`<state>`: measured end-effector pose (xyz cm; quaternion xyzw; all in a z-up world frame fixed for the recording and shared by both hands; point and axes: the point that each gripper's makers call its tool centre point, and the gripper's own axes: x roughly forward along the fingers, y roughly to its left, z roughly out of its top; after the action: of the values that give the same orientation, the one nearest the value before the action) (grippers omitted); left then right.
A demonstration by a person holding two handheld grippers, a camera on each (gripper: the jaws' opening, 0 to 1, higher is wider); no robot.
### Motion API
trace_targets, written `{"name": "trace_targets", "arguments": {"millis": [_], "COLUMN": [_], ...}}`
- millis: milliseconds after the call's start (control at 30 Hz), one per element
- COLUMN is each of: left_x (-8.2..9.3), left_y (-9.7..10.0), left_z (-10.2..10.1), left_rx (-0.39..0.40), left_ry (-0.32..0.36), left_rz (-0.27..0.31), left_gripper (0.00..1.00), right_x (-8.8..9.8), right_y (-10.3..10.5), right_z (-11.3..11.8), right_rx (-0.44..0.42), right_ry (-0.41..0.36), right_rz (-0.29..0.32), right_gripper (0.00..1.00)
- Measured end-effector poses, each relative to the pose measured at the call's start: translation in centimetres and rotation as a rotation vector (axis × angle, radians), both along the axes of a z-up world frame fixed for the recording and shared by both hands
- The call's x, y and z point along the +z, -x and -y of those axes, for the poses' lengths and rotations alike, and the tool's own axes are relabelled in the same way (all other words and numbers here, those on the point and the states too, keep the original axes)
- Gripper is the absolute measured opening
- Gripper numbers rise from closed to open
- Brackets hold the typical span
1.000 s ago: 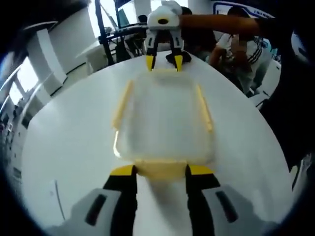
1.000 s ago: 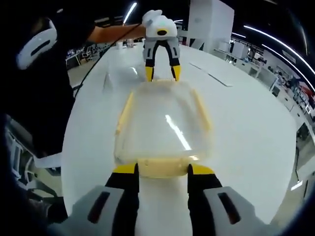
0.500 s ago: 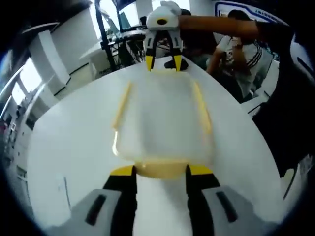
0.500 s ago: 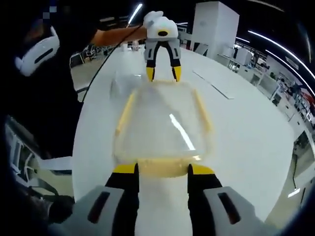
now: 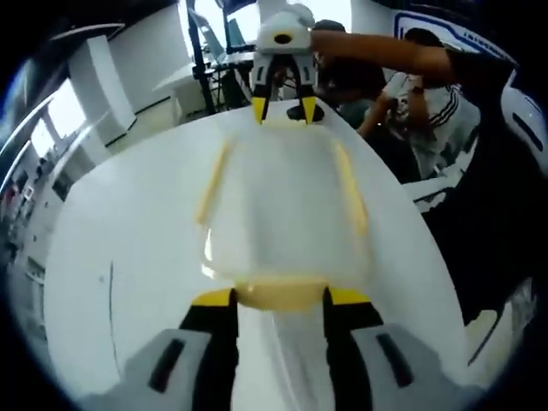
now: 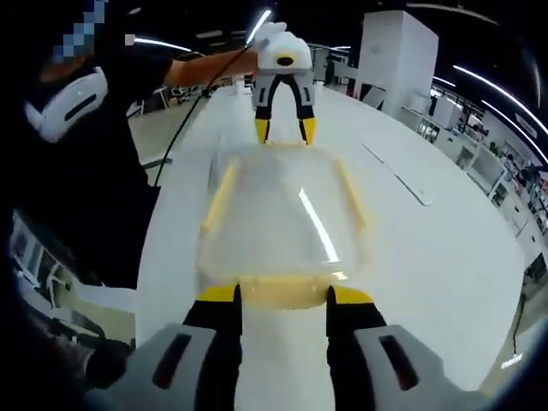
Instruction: Snap each plastic latch of the storage box into its locked position after aligning the lid with the box until every specified latch is closed and the lid sits flush.
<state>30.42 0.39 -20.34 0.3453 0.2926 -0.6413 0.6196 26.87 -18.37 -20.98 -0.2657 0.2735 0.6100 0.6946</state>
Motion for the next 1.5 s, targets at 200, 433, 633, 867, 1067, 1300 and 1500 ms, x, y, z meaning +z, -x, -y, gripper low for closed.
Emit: {"name": "trace_targets", "arguments": {"millis": [200,433,633,867,1067,1300,1500], "left_x": [-0.1,0.0,-0.3,-0.4,-0.5,-0.7,-0.7], "left_y": [1.2,2.5,3.3,4.0,4.4,5.2,5.5], "left_z": [-3.0,-5.8,-8.2,-10.6,-12.3,-13.9,-15.0], "left_rx": [0.047,0.093,0.127,0.166,0.197,0.223,0.244], "left_ry": [-0.007,-0.004,-0.005,-0.013,-0.011,-0.010,-0.002], "left_rz": [-0.011,-0.010,-0.016,-0.014,-0.014,-0.020,-0.017], "left_gripper": [0.37,0.37,0.38,0.38,0.38,0.38,0.38], "right_x": [-0.1,0.0,0.1,-0.1,-0.4,-0.6,-0.8], "right_y": [0.3,0.5,0.7,0.6,0.6,0.7,1.0], "right_z": [-2.4,-5.2,-7.7,-10.4,-12.1,-13.5,-14.8], "right_rx": [0.046,0.090,0.128,0.172,0.197,0.226,0.238], "right_ry": [-0.007,0.001,0.017,0.047,0.061,0.073,0.074], "right_rz": [-0.002,-0.003,0.004,0.008,0.019,0.011,0.010], "right_gripper": [0.36,0.36,0.36,0.36,0.36,0.36,0.36]}}
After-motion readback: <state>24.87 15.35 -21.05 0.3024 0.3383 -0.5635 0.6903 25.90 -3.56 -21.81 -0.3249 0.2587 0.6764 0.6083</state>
